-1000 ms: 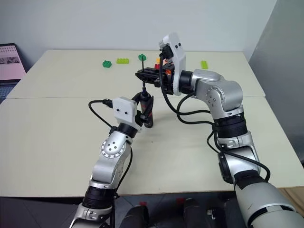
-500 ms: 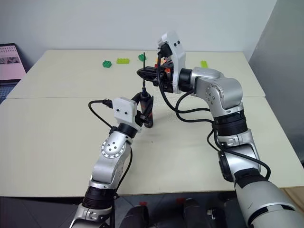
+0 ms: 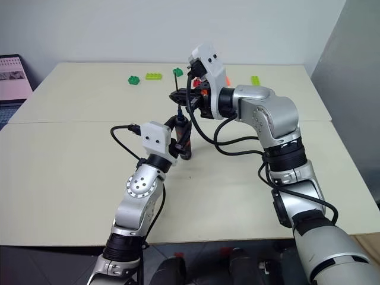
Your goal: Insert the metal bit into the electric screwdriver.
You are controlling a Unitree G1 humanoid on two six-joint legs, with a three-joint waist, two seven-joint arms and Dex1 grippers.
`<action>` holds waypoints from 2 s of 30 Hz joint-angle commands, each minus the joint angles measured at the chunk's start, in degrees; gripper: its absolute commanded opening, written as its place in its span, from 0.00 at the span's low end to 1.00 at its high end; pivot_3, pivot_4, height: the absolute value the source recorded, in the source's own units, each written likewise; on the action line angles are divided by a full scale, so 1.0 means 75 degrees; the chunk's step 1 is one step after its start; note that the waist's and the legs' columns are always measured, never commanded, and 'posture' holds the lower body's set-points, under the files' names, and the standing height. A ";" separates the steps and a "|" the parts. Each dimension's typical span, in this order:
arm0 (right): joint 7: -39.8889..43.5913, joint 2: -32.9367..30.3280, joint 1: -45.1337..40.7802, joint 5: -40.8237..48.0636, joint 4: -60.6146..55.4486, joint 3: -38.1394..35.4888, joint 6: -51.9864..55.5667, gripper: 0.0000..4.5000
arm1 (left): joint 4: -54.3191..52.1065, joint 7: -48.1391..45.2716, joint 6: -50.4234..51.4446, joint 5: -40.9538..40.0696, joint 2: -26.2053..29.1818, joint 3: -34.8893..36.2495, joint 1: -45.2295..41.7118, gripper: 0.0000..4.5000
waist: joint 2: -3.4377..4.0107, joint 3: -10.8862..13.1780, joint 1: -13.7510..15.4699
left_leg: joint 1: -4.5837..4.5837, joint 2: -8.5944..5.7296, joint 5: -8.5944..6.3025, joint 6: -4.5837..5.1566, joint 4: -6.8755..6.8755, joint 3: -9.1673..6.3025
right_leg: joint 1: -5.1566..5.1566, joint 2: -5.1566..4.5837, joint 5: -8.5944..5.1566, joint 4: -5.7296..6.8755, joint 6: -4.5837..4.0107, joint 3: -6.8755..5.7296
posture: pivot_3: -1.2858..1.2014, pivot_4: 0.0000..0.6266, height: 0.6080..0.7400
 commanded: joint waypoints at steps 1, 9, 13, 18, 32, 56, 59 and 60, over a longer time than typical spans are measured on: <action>0.0206 0.0066 -0.0029 0.0055 -0.0274 0.0187 0.0010 0.00 | 0.0008 0.0098 0.0054 0.0128 0.0037 0.0131 0.0003 0.36 | 0.0000 0.0000 0.0000 | 0.0000 0.0000 0.0000 0.0000 0.0000 -0.0001 | 0.0000 0.0000 0.0000 0.0000 0.0000 -0.0001 | 0.52 0.24 1.00; 0.0385 -0.0016 0.0044 0.0259 -0.0499 -0.0045 -0.0033 0.25 | 0.0032 0.0071 0.0066 0.0119 0.0053 0.0135 -0.0038 0.36 | 0.0000 0.0000 0.0001 | -0.0001 0.0000 0.0001 0.0000 0.0000 -0.0001 | 0.0000 0.0000 0.0000 0.0001 0.0000 -0.0002 | 0.52 0.24 1.00; 0.0489 -0.0066 0.0057 0.0283 -0.0546 -0.0098 -0.0106 0.46 | 0.0072 0.0051 0.0054 0.0104 0.0061 0.0145 -0.0081 0.36 | 0.0000 0.0000 0.0000 | -0.0001 0.0000 0.0001 0.0000 -0.0001 -0.0001 | 0.0000 0.0000 0.0000 0.0000 0.0000 -0.0002 | 0.52 0.24 1.00; 0.0443 -0.0174 0.0077 0.0283 -0.0479 -0.0273 -0.0176 0.70 | 0.0110 0.0034 0.0025 0.0089 0.0067 0.0154 -0.0115 0.36 | 0.0000 0.0000 0.0001 | -0.0002 0.0000 0.0001 0.0000 -0.0001 -0.0001 | 0.0000 0.0000 0.0000 0.0000 0.0000 -0.0002 | 0.52 0.24 1.00; -0.0146 -0.2067 0.1673 0.0084 -0.1857 -0.1106 -0.0040 0.85 | 0.0593 -0.0800 0.0048 0.0144 0.0508 -0.0134 -0.1331 0.36 | -0.0001 0.0002 0.0045 | -0.0011 -0.0002 0.0001 -0.0001 -0.0001 -0.0001 | -0.0003 -0.0001 0.0000 -0.0002 0.0000 -0.0005 | 0.52 0.24 1.00; 0.1347 -0.5373 0.6846 0.1597 -0.6620 -0.4143 -0.0603 0.85 | 0.9184 -0.6756 -0.1038 0.2441 0.0720 -0.3417 -0.7163 0.36 | -0.0001 0.0009 0.0192 | -0.0066 -0.0008 -0.0001 0.0003 -0.0007 -0.0013 | -0.0002 -0.0005 -0.0003 -0.0106 0.0003 -0.0018 | 0.52 0.24 1.00; 0.1209 -0.5393 0.7129 0.1666 -0.6750 -0.4407 -0.0663 0.85 | 0.9611 -0.6832 -0.1233 0.2608 0.0583 -0.3346 -0.7250 0.36 | -0.0001 0.0009 0.0176 | -0.0063 -0.0008 -0.0002 0.0004 -0.0008 -0.0014 | -0.0003 -0.0003 -0.0003 -0.0103 0.0003 -0.0017 | 0.52 0.24 1.00; 0.1150 -0.5400 0.7184 0.1689 -0.6775 -0.4442 -0.0668 0.85 | 0.9704 -0.6858 -0.1293 0.2664 0.0562 -0.3332 -0.7268 0.36 | -0.0001 0.0009 0.0174 | -0.0063 -0.0008 -0.0002 0.0004 -0.0008 -0.0013 | -0.0003 -0.0003 -0.0003 -0.0101 0.0003 -0.0014 | 0.52 0.24 1.00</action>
